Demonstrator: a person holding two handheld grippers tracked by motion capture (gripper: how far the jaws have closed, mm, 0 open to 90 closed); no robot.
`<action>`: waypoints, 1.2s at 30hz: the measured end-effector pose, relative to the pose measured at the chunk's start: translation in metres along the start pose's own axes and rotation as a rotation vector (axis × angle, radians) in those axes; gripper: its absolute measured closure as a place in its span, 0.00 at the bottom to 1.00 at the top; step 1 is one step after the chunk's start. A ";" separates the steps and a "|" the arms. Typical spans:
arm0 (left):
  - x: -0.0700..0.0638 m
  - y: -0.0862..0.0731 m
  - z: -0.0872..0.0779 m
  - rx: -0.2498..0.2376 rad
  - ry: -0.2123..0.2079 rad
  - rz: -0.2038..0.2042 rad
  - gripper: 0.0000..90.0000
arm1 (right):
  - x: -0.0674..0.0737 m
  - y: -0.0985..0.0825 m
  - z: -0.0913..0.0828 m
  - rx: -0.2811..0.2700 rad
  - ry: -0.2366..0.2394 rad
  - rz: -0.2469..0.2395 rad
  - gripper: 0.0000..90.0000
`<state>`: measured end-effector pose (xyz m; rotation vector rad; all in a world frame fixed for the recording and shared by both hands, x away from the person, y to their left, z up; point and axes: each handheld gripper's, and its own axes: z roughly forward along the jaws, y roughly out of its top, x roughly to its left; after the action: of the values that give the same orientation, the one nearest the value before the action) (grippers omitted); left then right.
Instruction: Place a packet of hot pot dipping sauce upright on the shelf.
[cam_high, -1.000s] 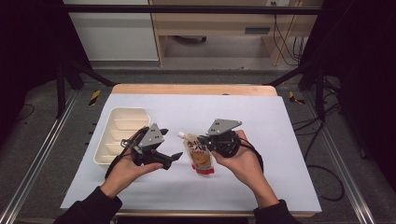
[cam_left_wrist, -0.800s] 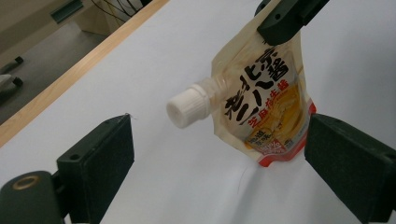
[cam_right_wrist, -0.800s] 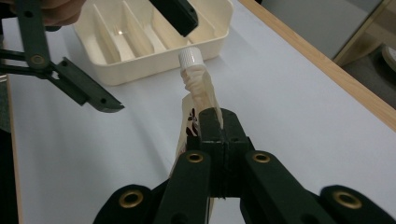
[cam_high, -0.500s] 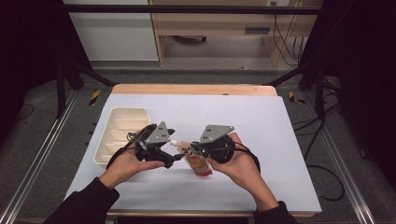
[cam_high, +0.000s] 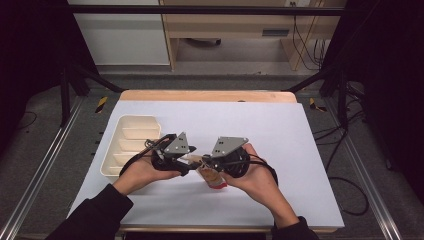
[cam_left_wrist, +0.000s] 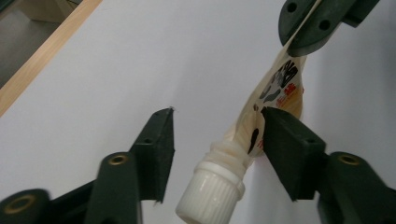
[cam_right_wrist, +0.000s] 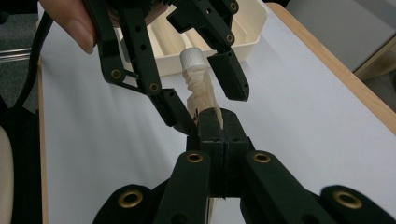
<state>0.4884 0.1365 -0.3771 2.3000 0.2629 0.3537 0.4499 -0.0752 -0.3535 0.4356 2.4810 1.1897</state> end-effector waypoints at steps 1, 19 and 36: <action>0.001 0.000 0.000 0.000 -0.008 0.002 0.57 | 0.000 0.000 0.000 0.000 0.000 0.001 1.00; -0.003 0.002 0.002 0.022 -0.047 0.041 0.84 | 0.001 -0.021 0.003 0.014 -0.084 0.043 0.54; -0.006 0.017 0.008 0.034 -0.080 0.055 0.84 | -0.007 -0.107 -0.016 0.049 -0.328 0.308 0.09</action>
<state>0.4873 0.1177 -0.3713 2.3525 0.1675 0.2858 0.4363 -0.1534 -0.4273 0.9723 2.2147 1.0637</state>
